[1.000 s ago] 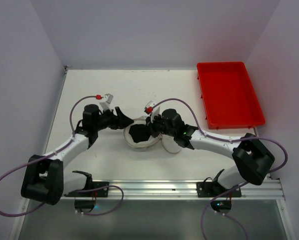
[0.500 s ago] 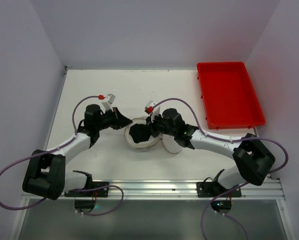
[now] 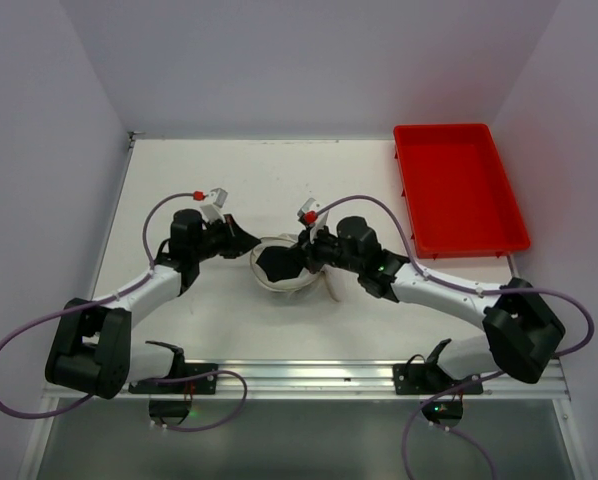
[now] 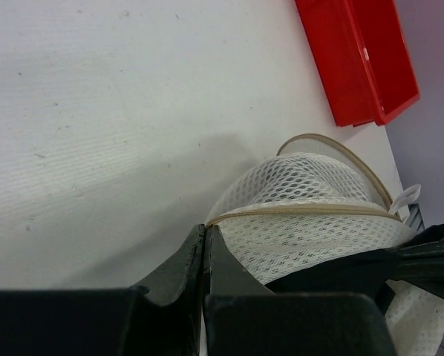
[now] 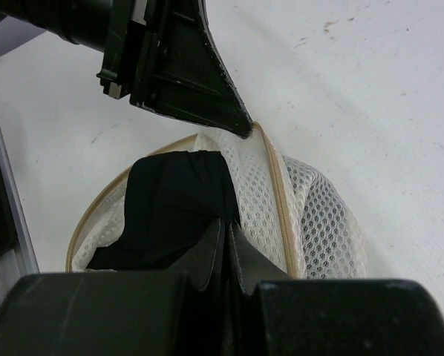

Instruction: Unzip the laundry bag and remove the bra

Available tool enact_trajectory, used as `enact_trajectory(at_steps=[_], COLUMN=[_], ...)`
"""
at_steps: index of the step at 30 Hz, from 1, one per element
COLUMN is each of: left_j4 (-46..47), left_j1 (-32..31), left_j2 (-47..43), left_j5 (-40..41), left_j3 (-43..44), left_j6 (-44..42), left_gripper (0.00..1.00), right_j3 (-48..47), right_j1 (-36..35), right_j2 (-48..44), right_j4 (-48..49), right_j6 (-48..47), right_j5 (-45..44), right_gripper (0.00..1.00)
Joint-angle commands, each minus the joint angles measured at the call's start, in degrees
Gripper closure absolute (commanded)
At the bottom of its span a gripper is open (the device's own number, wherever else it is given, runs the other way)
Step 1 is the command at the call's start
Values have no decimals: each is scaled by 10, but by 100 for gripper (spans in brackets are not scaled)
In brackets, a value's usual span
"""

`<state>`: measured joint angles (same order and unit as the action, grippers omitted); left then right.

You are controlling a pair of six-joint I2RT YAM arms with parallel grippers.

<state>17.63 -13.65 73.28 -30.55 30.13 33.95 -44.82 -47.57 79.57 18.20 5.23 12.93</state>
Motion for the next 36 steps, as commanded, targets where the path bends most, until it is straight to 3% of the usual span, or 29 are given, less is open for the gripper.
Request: enact_trajectory(at_steps=[1, 10, 19, 20, 21, 22, 23, 26, 29, 36], left_j4=[-22, -38, 37, 54, 69, 86, 87, 62, 9, -14], left_j1=[-1, -1, -2, -2, -2, -2, -2, -2, -2, -2], left_j2=[-6, -3, -4, -6, -10, -13, -23, -51, -77, -122], left_j5=[45, 70, -5, -18, -33, -51, -55, -51, -28, -19], left_j3=[21, 3, -30, -32, -34, -35, -35, -30, -12, -25], left_j6=[2, -2, 20, 29, 39, 51, 53, 46, 29, 30], left_gripper=[100, 100, 100, 97, 87, 73, 47, 27, 20, 18], right_j3=[10, 54, 79, 76, 77, 78, 82, 91, 92, 83], right_j1=[8, 9, 9, 9, 9, 9, 9, 9, 9, 9], right_j2=[-40, -66, -72, -63, -59, -54, -52, -50, -46, -28], right_j4=[69, 184, 250, 250, 251, 250, 251, 251, 251, 250], right_j6=[16, 46, 31, 37, 39, 41, 42, 43, 48, 68], right_j5=[31, -20, -136, -144, -154, -164, -167, -175, -181, -208], right_gripper=[100, 100, 100, 100, 100, 100, 100, 100, 100, 100])
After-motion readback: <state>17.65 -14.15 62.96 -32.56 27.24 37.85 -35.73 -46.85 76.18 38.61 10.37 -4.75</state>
